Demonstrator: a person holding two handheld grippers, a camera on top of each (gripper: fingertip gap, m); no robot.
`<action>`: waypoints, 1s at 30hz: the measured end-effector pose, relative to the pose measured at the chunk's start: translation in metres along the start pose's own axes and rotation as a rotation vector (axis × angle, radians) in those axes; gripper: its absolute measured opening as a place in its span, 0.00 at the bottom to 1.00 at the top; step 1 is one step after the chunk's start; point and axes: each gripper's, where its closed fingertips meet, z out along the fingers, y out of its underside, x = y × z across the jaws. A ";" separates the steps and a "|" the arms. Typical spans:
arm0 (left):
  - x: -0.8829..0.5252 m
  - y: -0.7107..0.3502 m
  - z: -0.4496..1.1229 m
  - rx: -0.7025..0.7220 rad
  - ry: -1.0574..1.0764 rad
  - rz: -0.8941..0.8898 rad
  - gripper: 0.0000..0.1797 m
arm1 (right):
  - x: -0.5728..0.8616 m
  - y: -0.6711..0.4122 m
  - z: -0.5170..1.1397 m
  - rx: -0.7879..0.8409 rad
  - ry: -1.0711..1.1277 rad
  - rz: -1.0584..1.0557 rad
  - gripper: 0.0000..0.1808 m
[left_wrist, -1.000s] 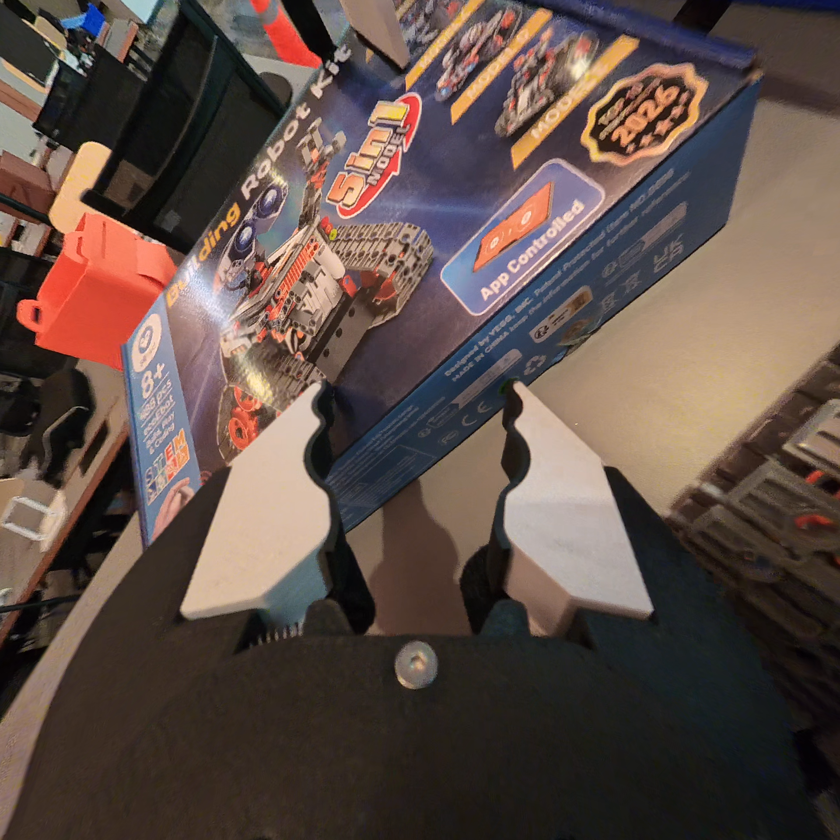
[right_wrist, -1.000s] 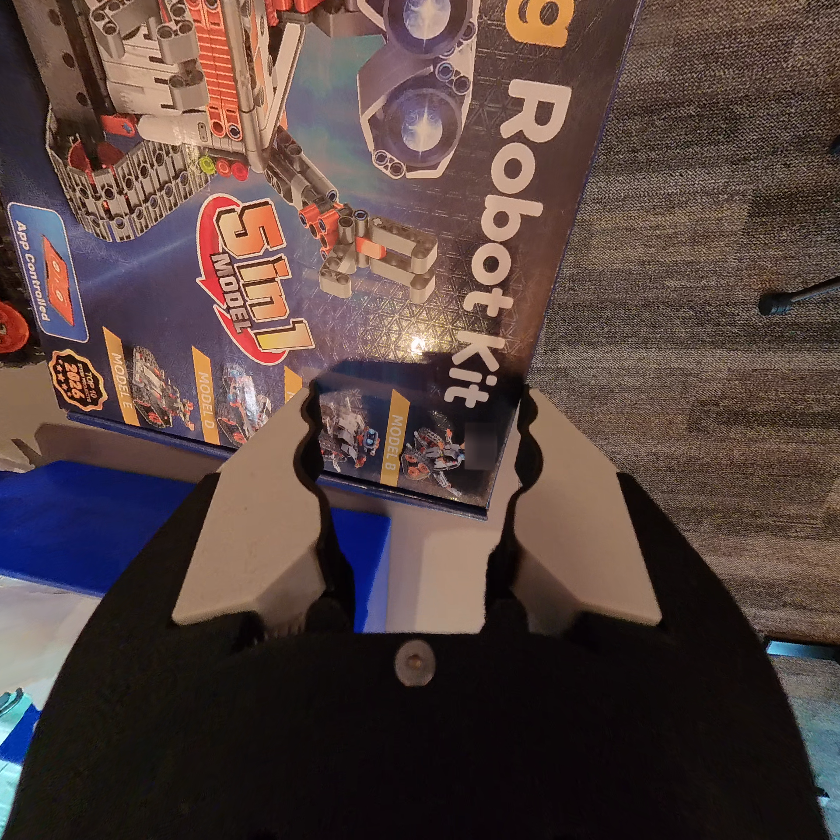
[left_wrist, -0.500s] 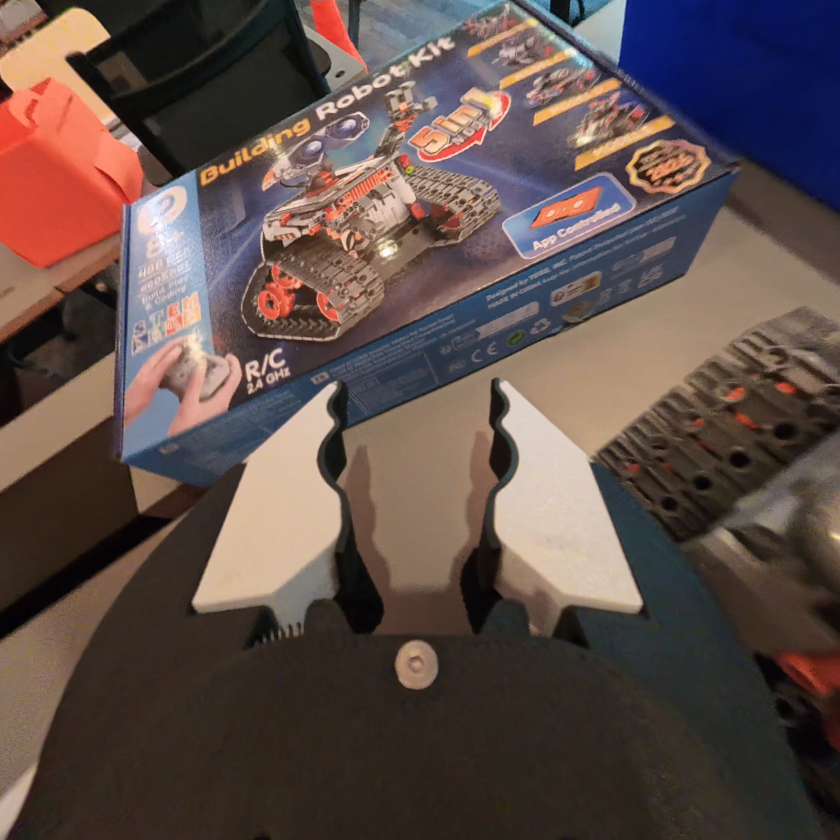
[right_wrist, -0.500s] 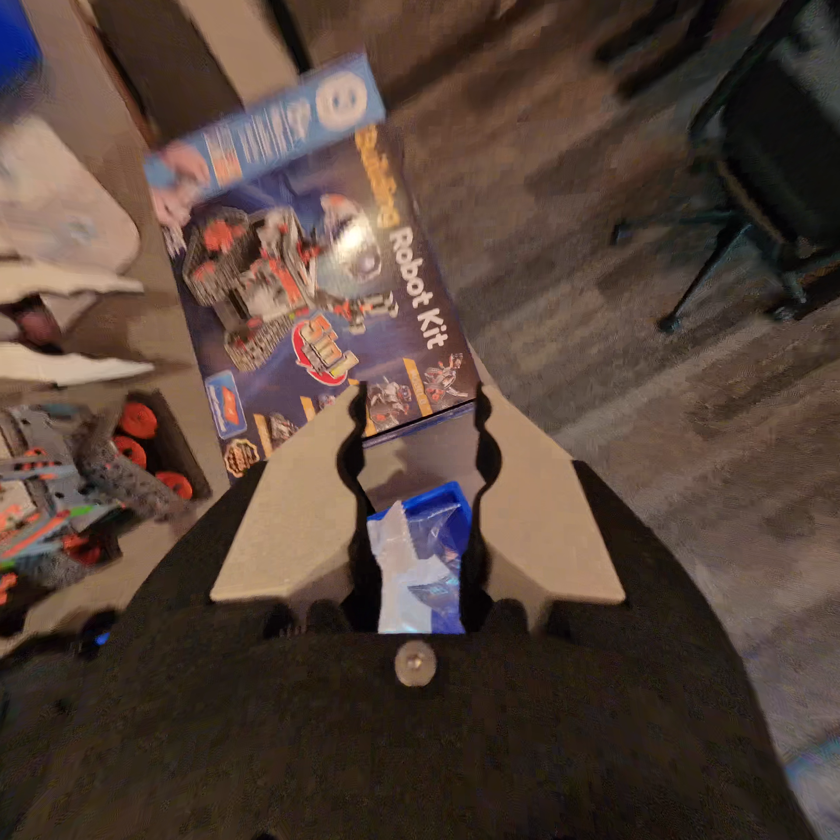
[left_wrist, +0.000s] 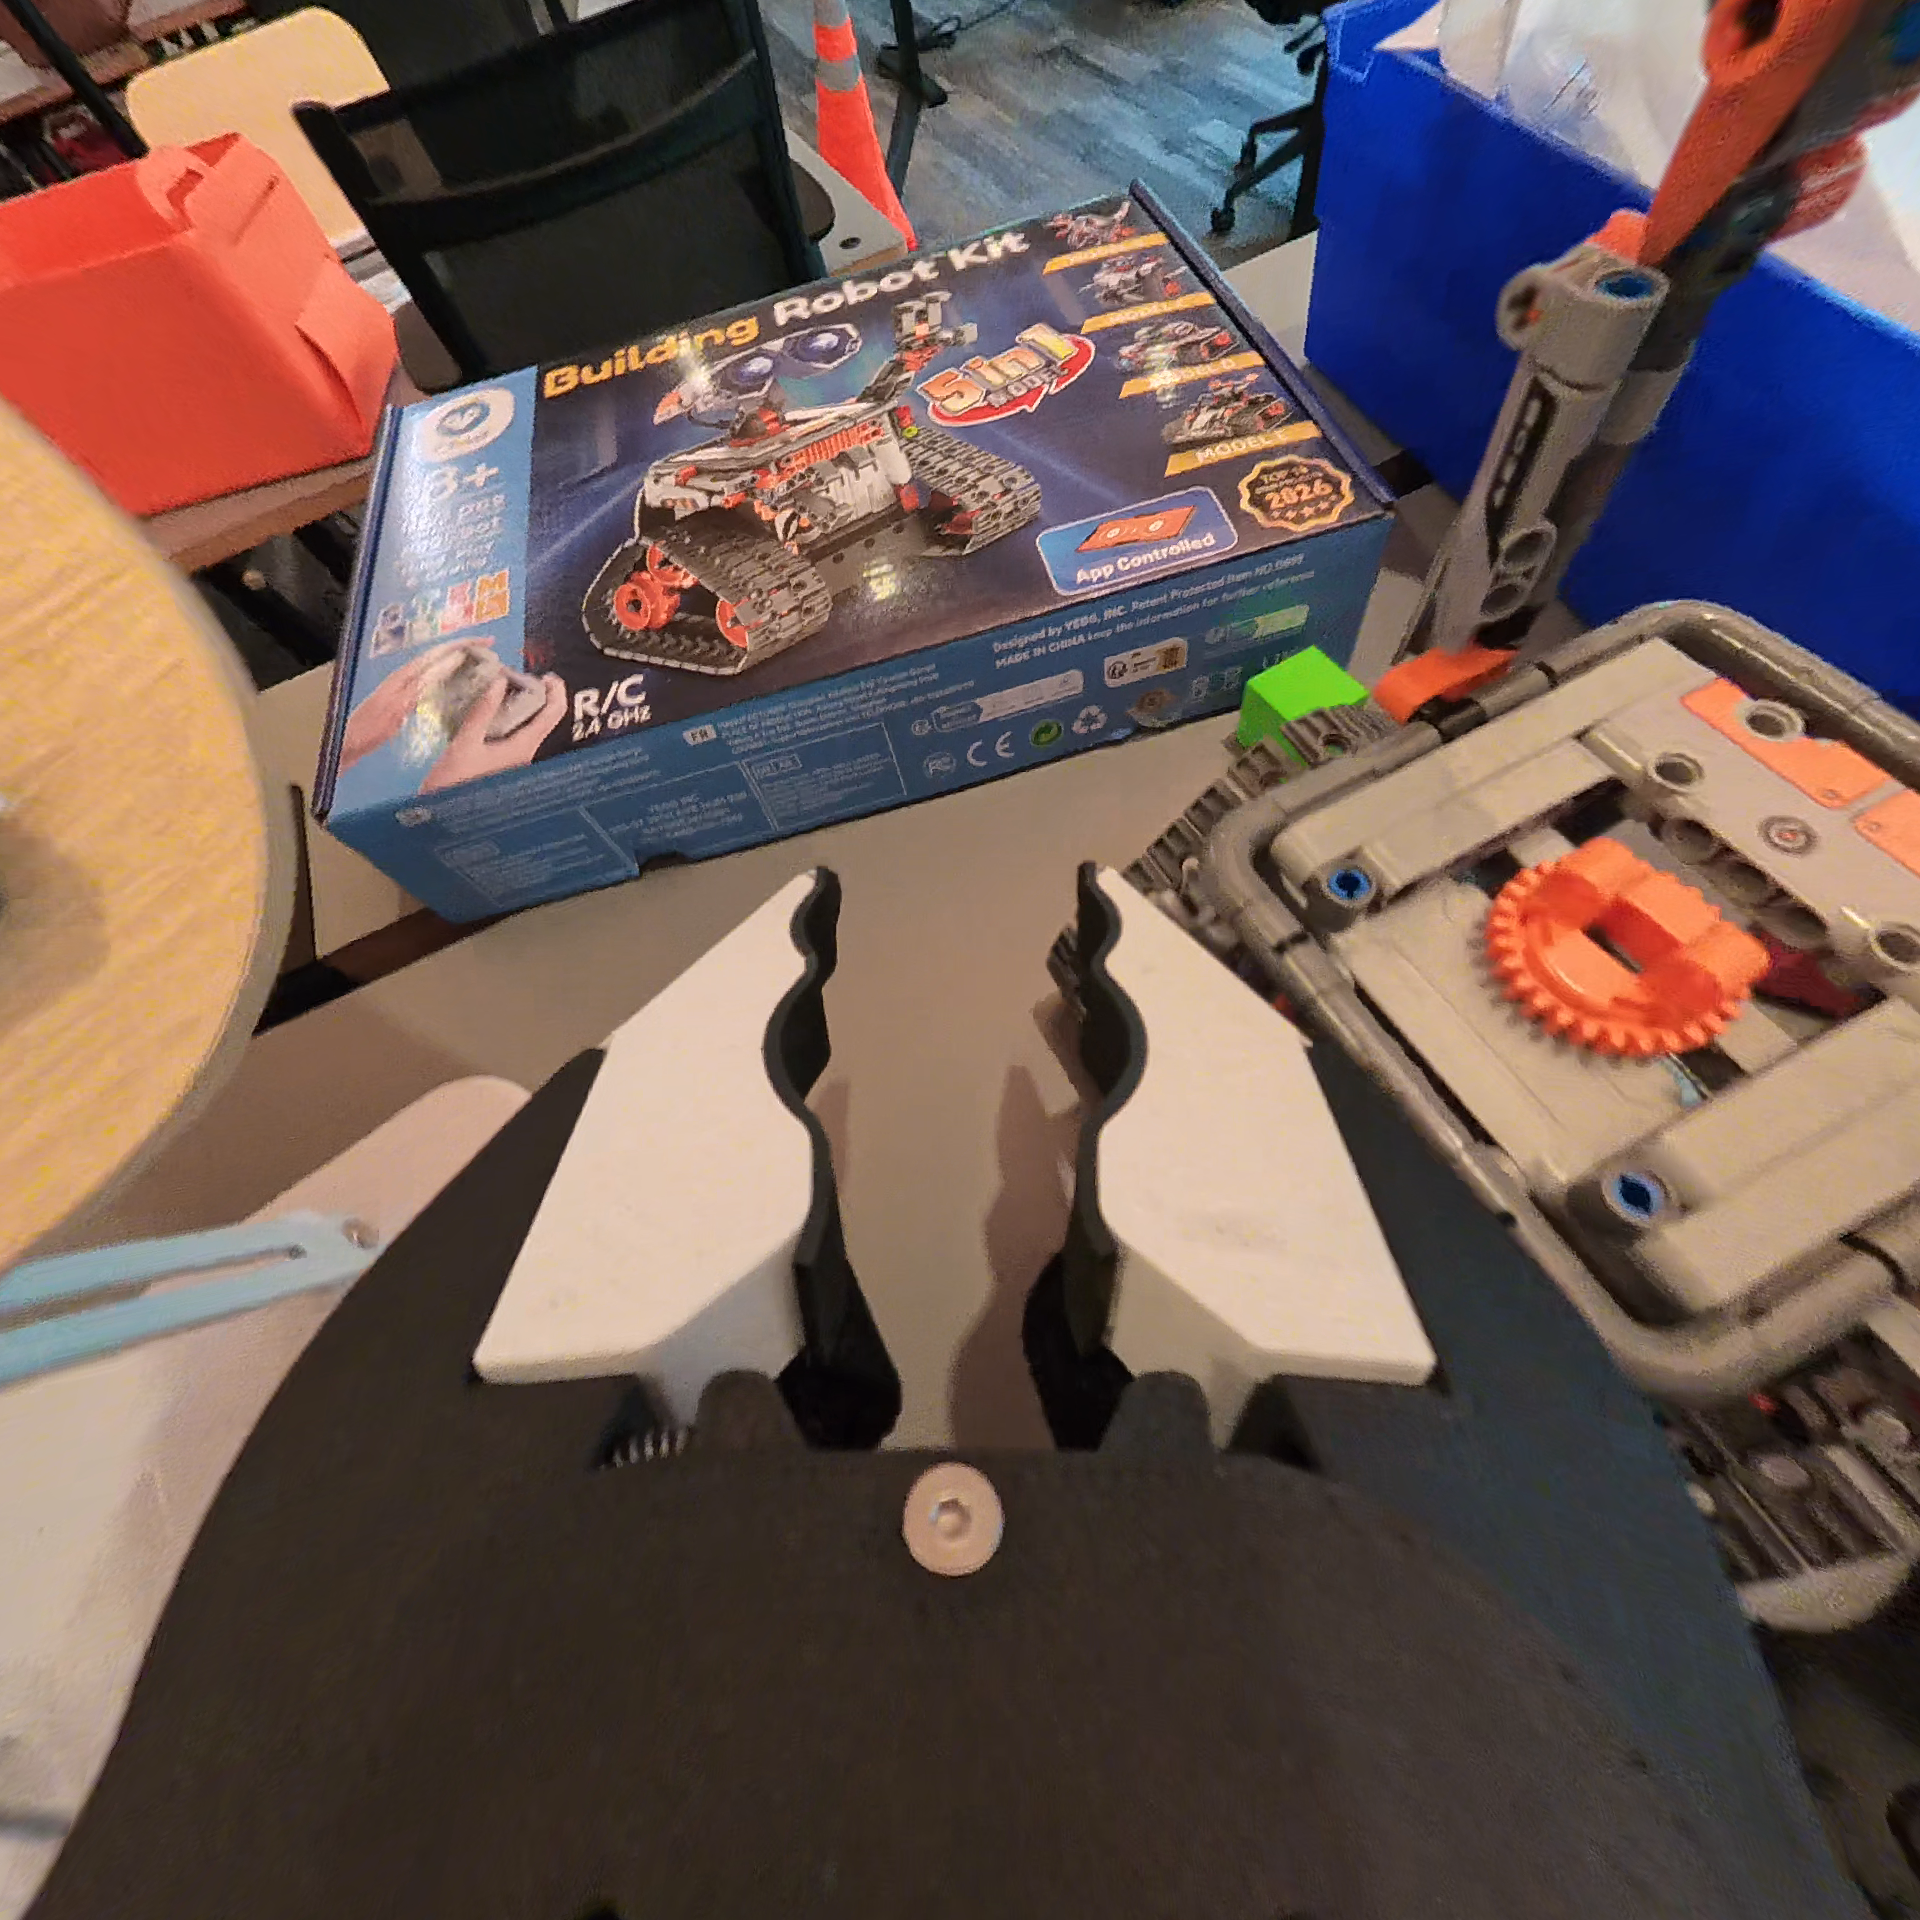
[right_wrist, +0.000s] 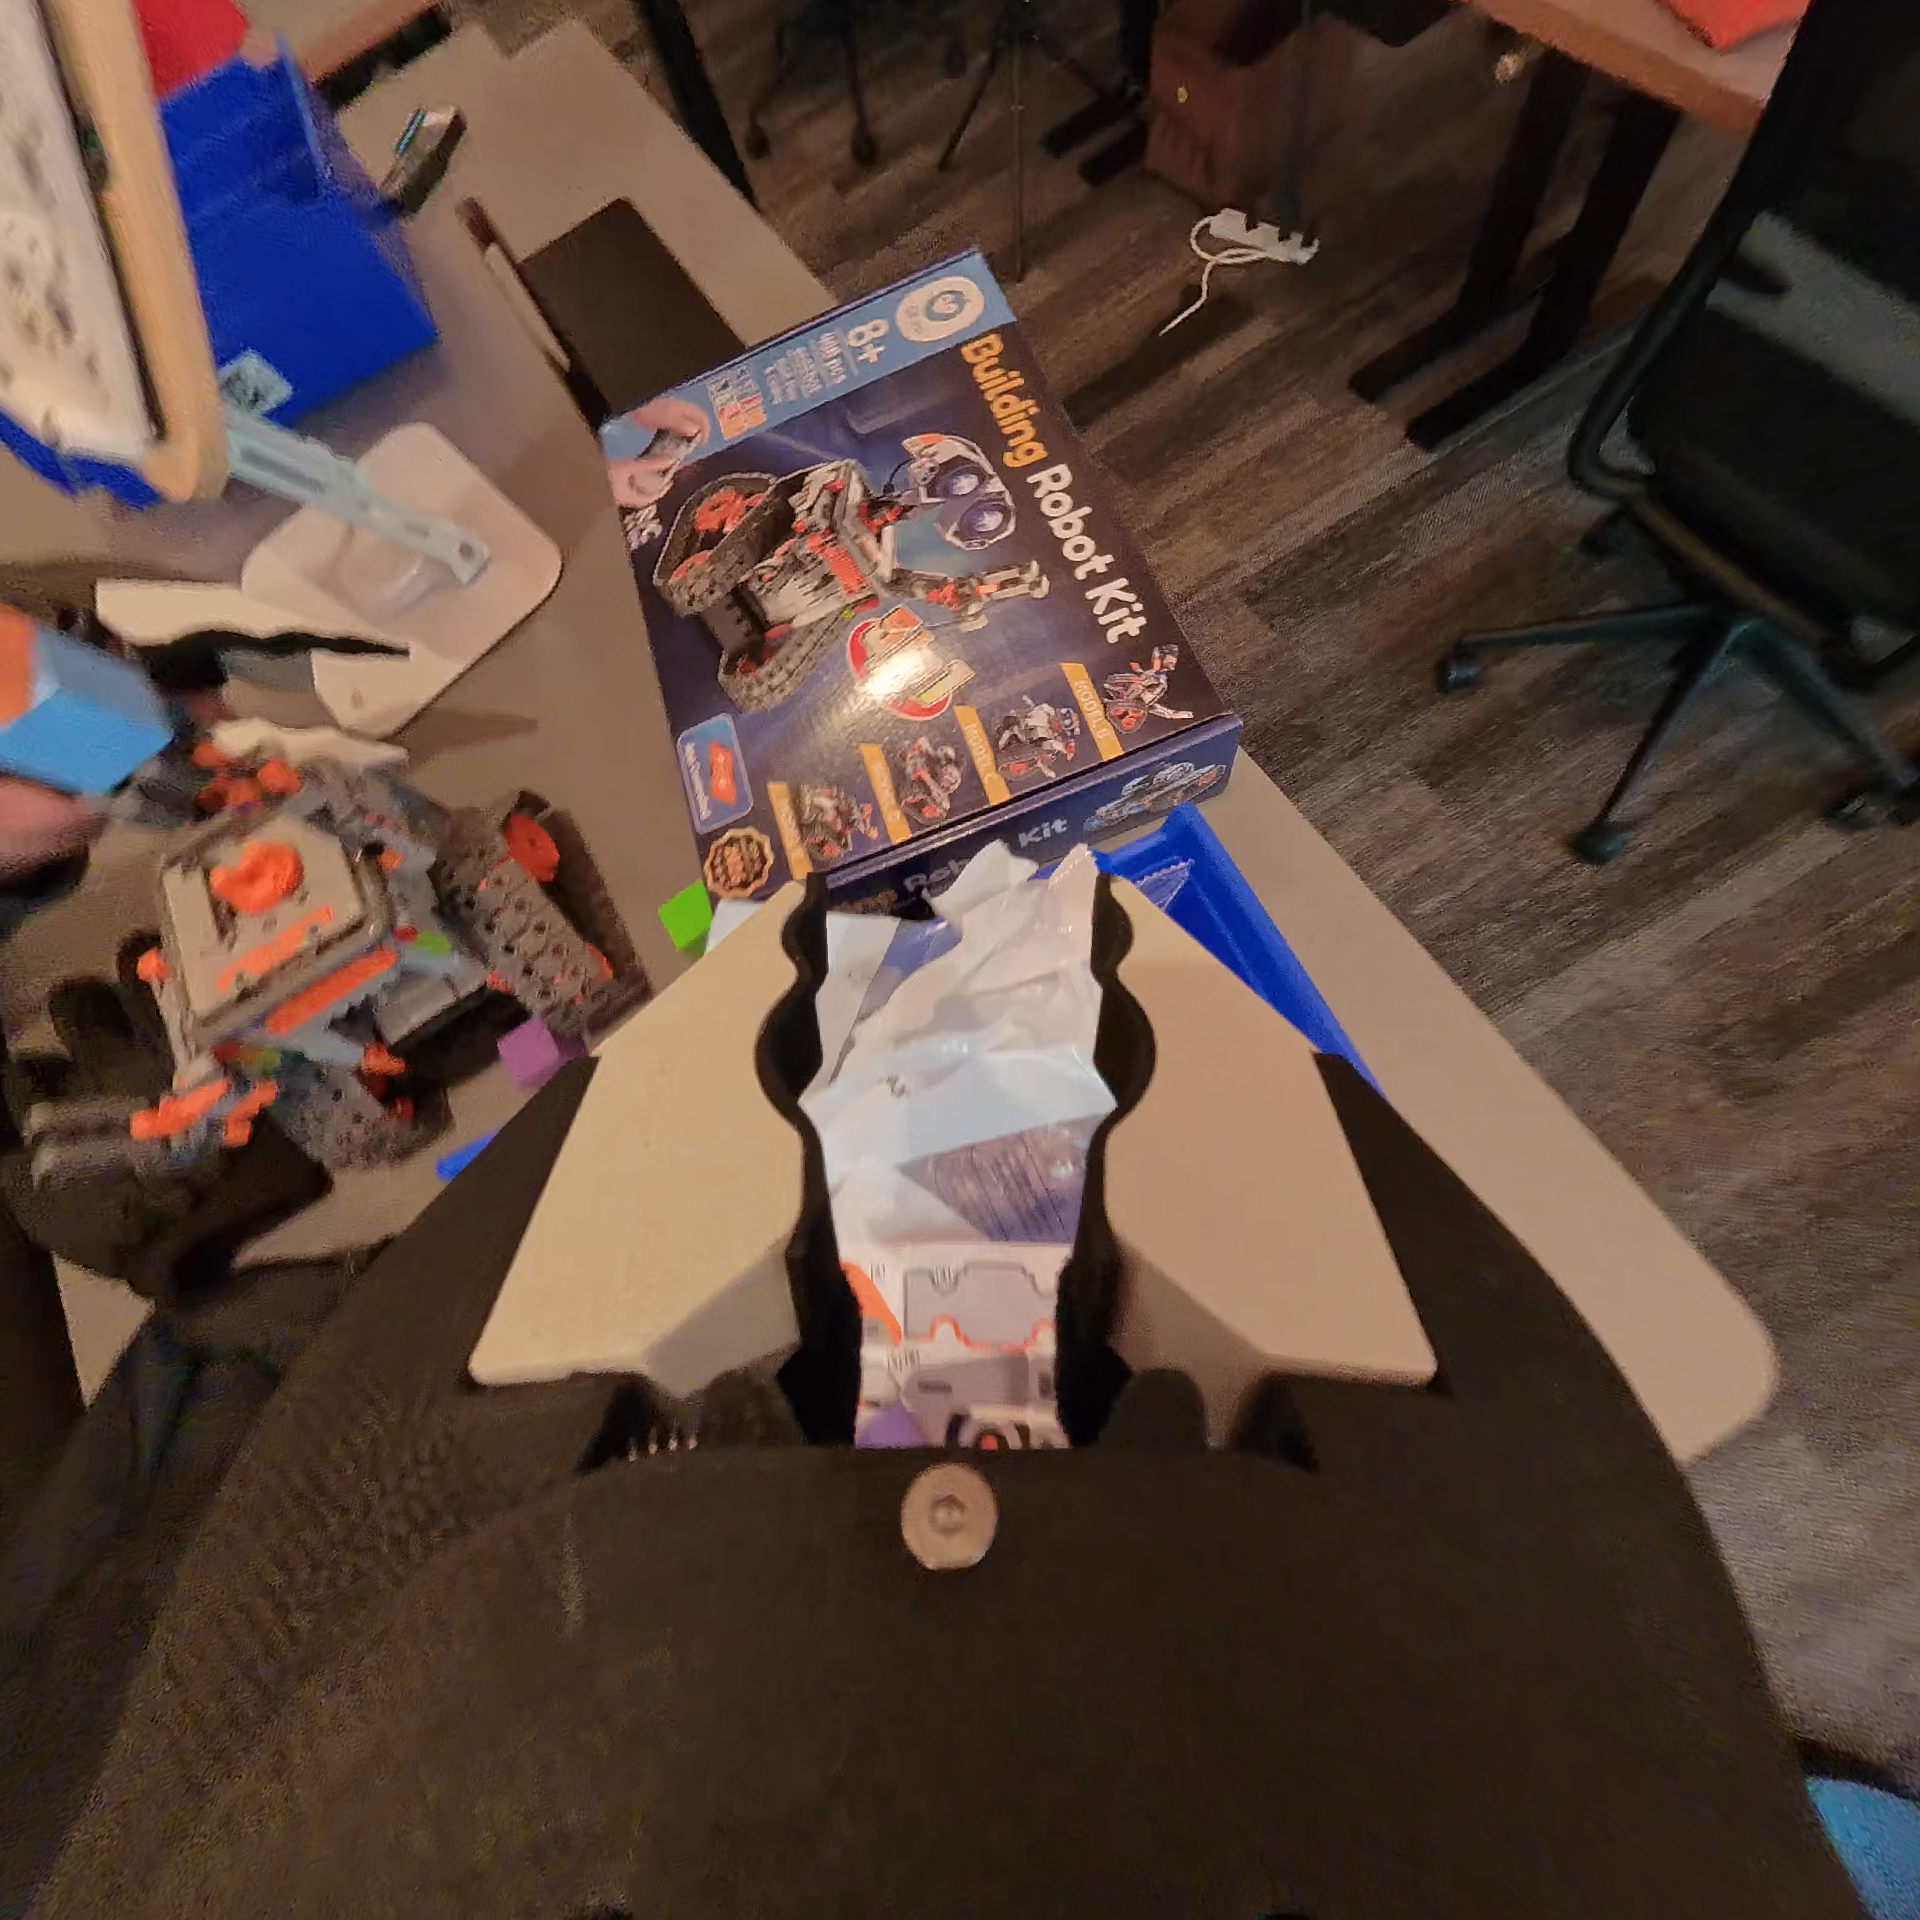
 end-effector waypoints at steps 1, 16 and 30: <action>0.000 0.003 -0.004 0.000 -0.005 -0.007 0.26 | -0.005 -0.001 -0.011 -0.010 0.006 -0.043 0.28; 0.012 -0.008 -0.059 0.142 0.023 -0.014 0.35 | -0.150 -0.008 0.005 -0.085 -0.248 -0.441 0.44; 0.041 -0.043 -0.072 0.248 0.109 0.045 0.36 | -0.232 -0.003 0.076 -0.121 -0.294 -0.468 0.28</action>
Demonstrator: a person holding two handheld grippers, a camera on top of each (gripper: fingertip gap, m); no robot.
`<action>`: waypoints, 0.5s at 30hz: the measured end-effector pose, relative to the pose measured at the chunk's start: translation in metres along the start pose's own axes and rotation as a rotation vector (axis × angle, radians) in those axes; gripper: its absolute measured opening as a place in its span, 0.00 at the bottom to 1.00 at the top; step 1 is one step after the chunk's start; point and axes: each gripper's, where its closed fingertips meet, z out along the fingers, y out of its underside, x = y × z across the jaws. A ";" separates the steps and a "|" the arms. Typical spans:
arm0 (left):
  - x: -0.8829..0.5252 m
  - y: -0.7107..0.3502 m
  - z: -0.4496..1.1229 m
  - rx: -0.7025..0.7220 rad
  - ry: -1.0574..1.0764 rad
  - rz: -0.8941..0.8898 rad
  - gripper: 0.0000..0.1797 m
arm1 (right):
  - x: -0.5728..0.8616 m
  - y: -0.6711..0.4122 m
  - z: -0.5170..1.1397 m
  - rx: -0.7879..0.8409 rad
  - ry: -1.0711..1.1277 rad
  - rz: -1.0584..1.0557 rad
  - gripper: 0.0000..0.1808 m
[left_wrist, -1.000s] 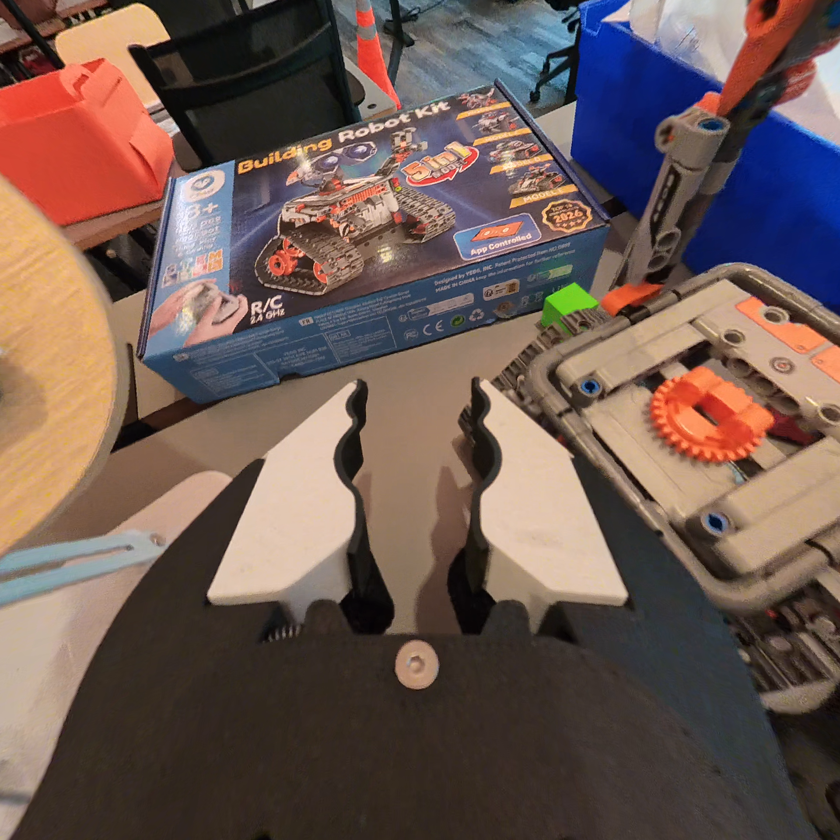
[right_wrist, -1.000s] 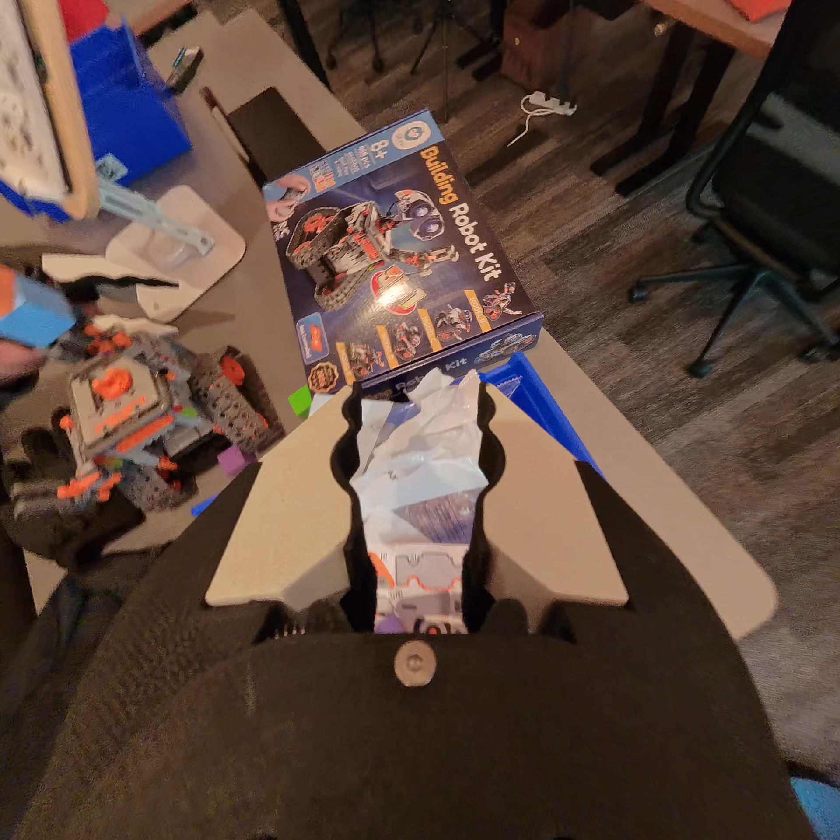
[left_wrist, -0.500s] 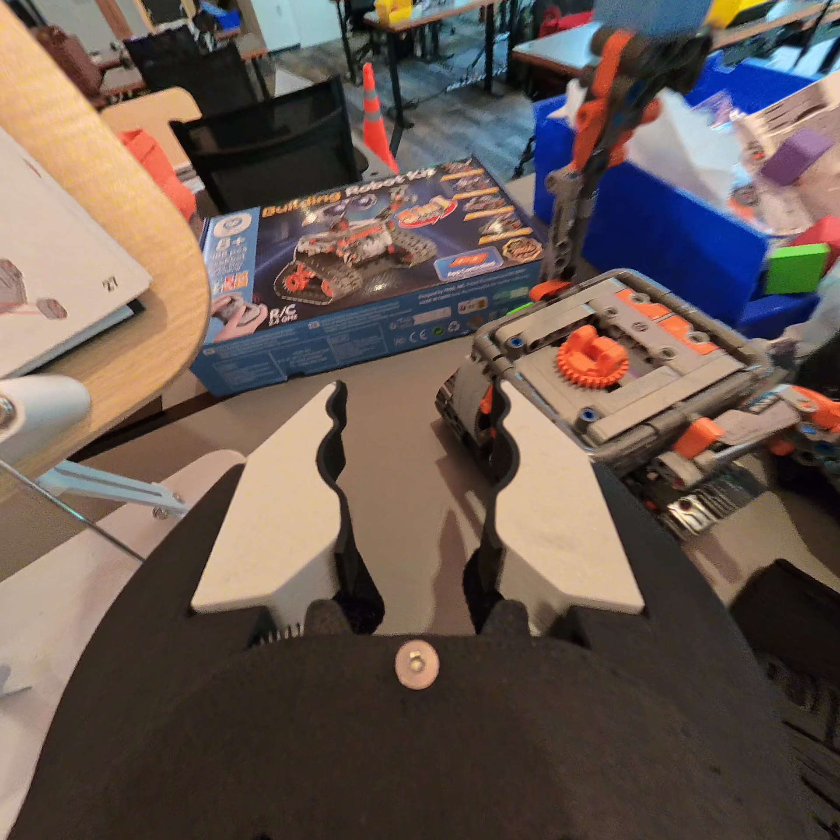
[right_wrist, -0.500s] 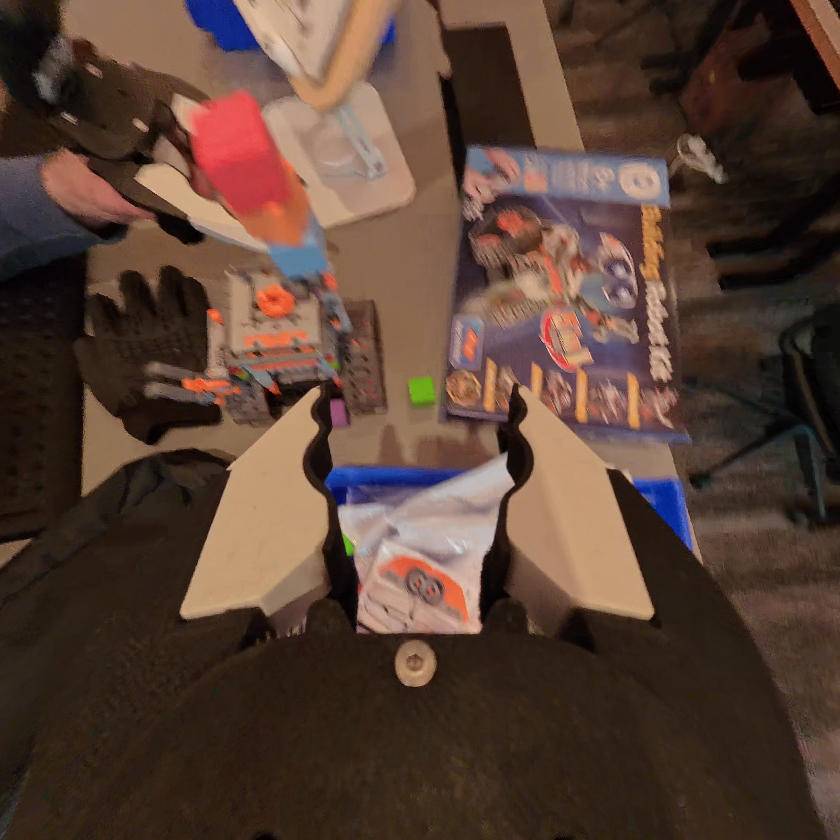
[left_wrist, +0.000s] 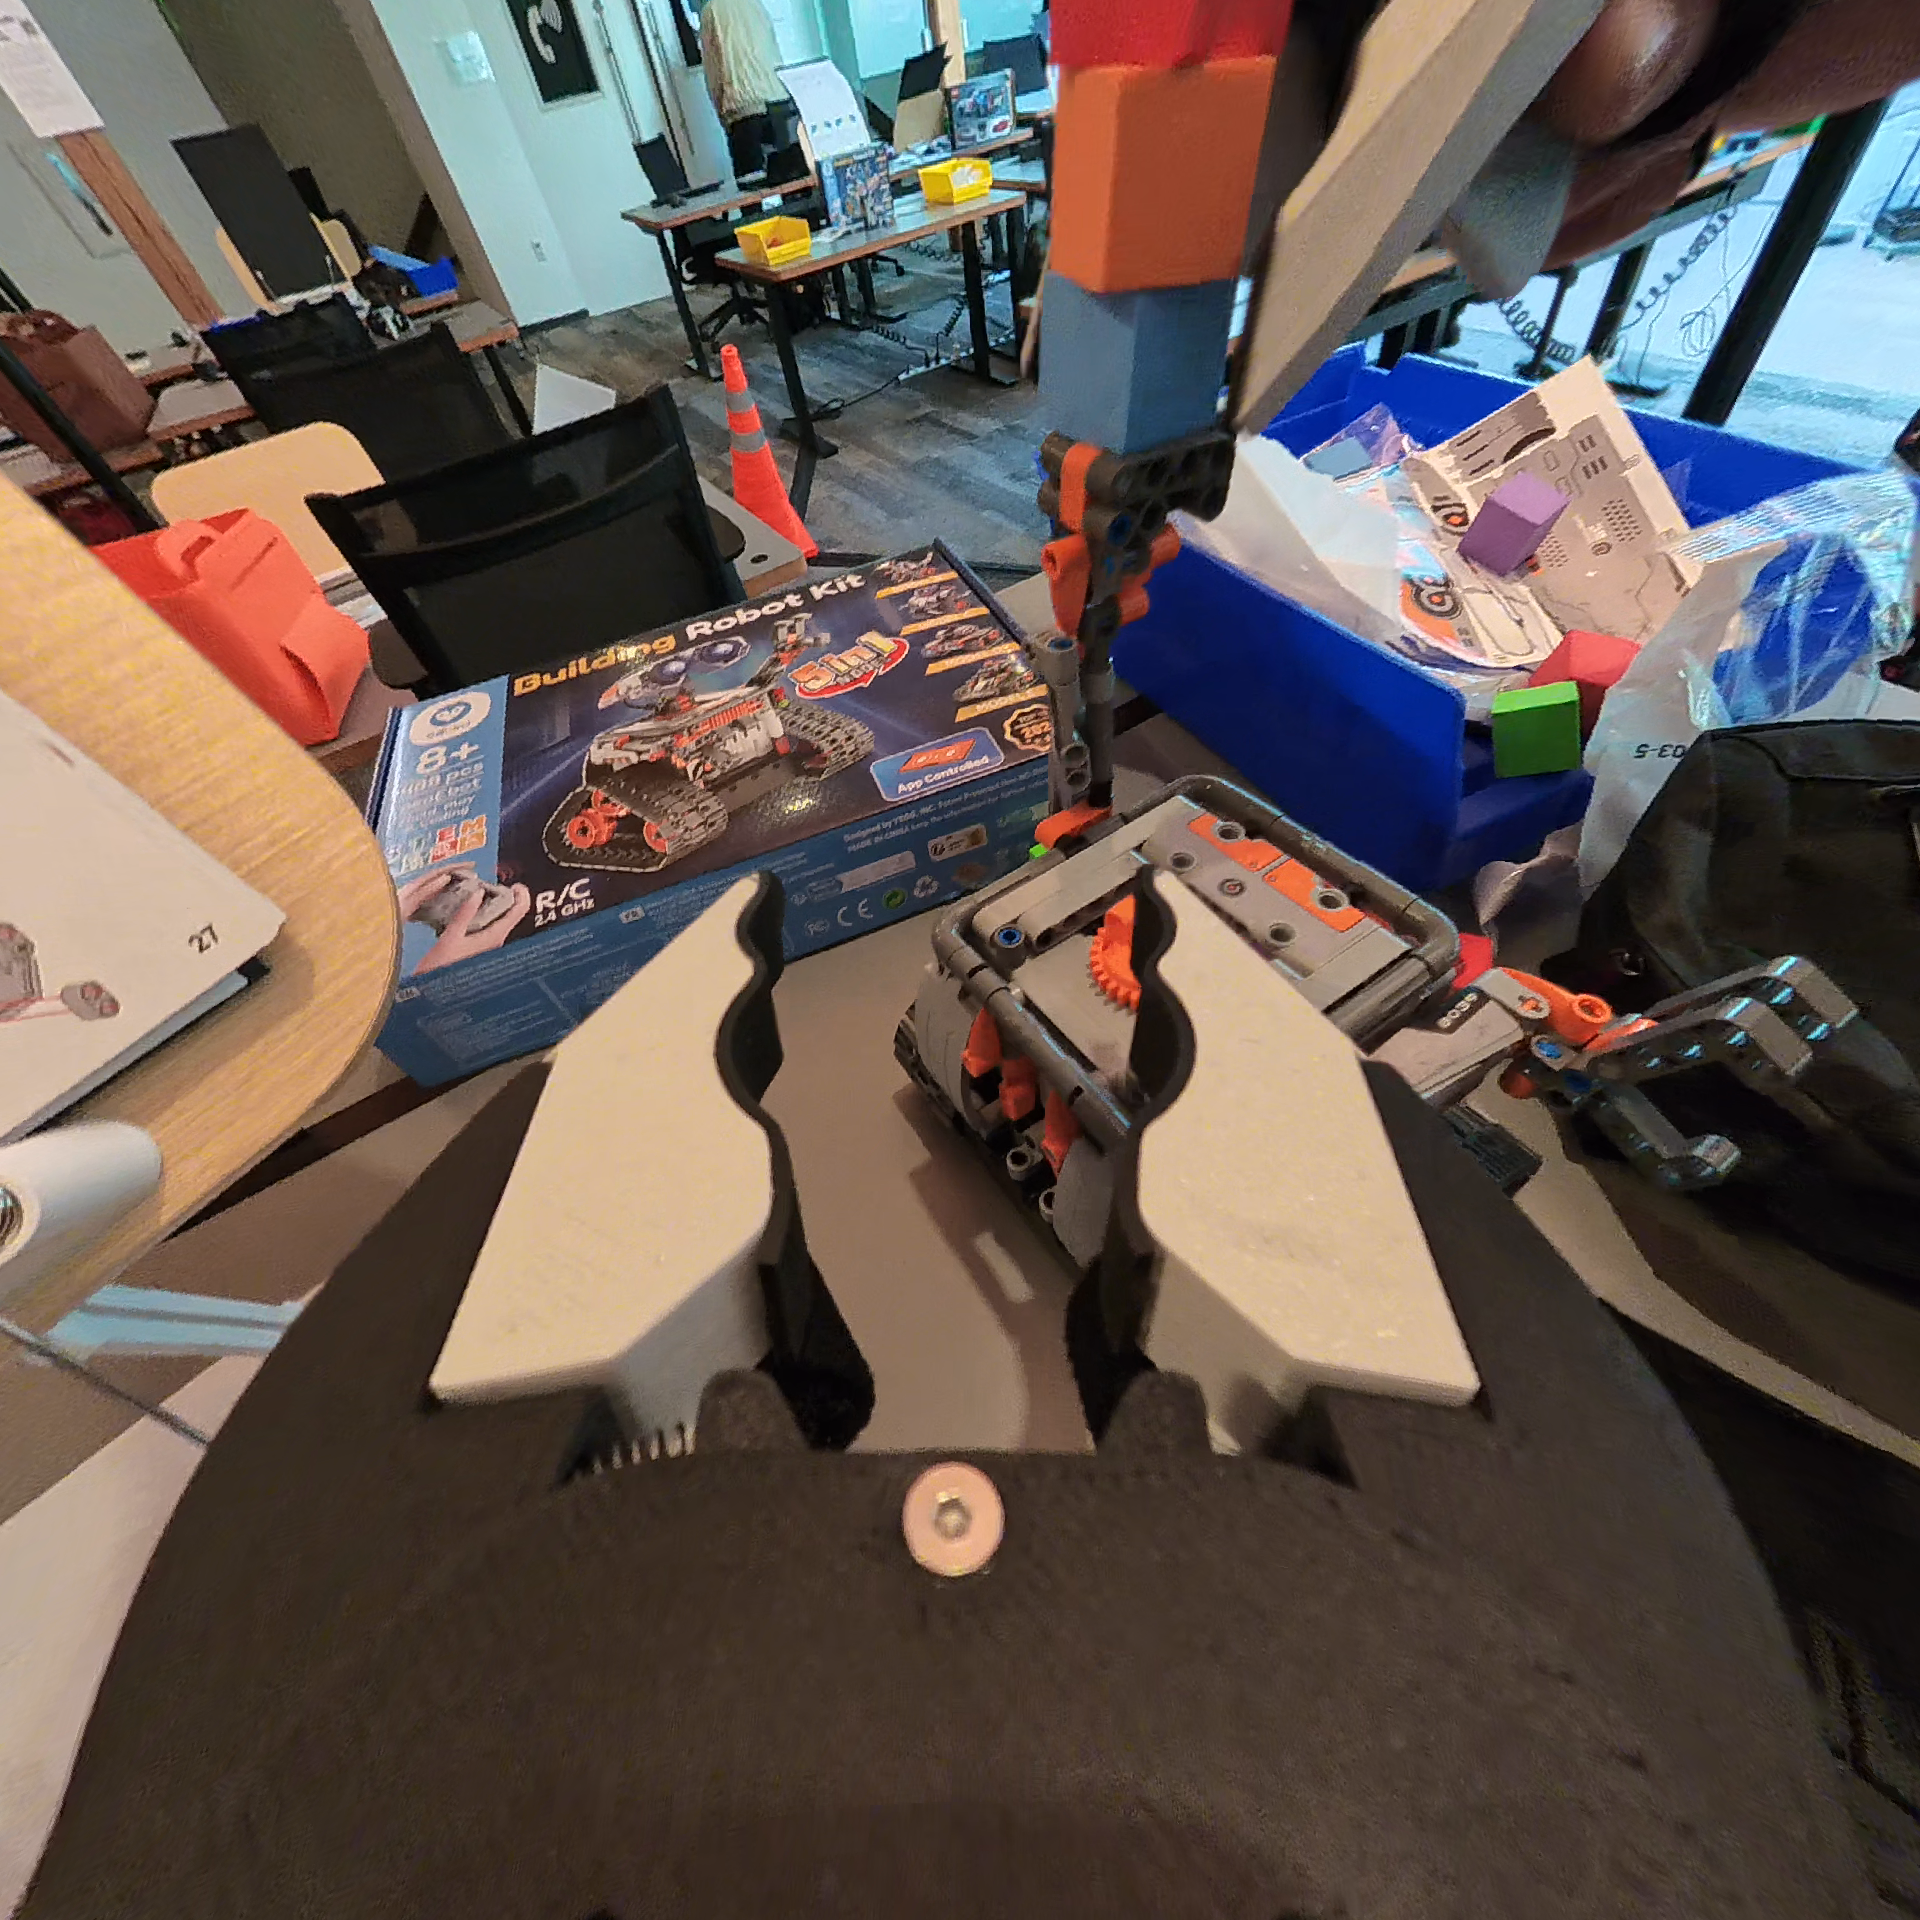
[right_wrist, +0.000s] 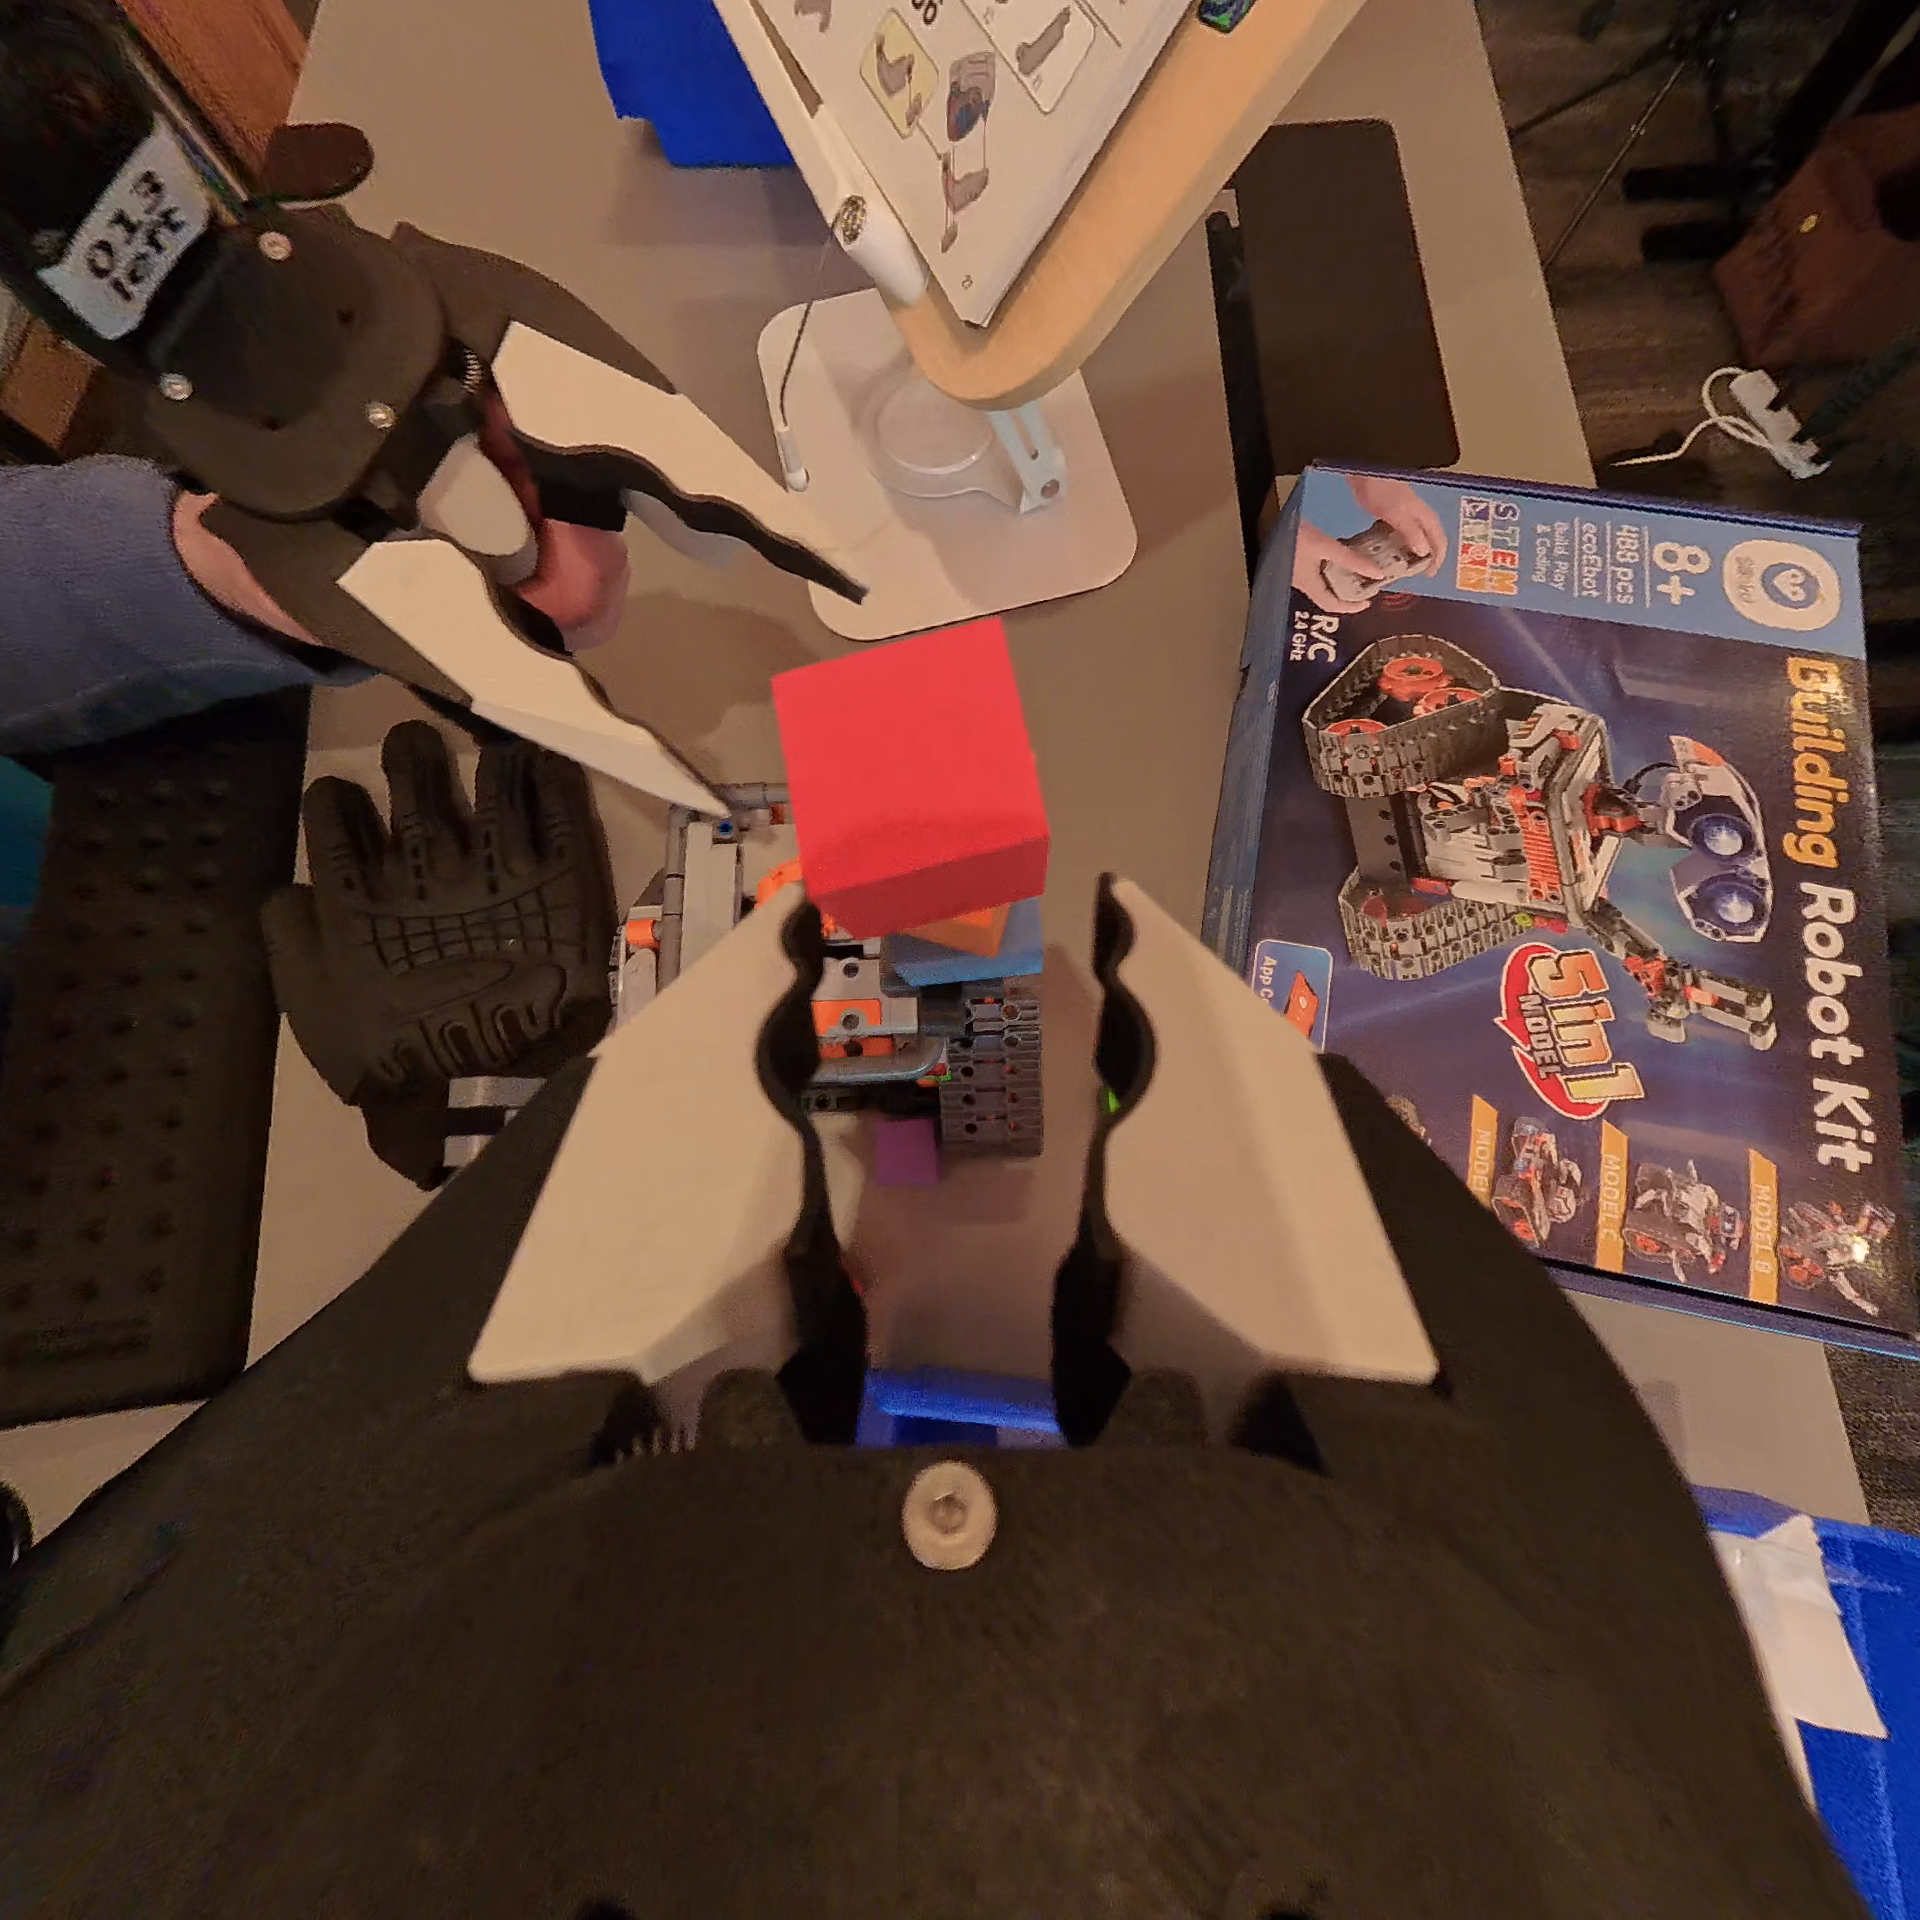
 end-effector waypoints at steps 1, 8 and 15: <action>0.001 -0.002 0.000 0.006 0.003 0.003 0.36 | 0.001 0.000 0.002 0.003 0.004 0.003 0.21; 0.000 -0.004 -0.017 0.016 0.019 0.029 0.37 | -0.009 -0.008 -0.009 0.037 0.006 0.020 0.15; 0.060 -0.006 -0.044 0.026 0.203 0.198 0.49 | -0.045 -0.016 -0.046 0.094 0.037 0.029 0.15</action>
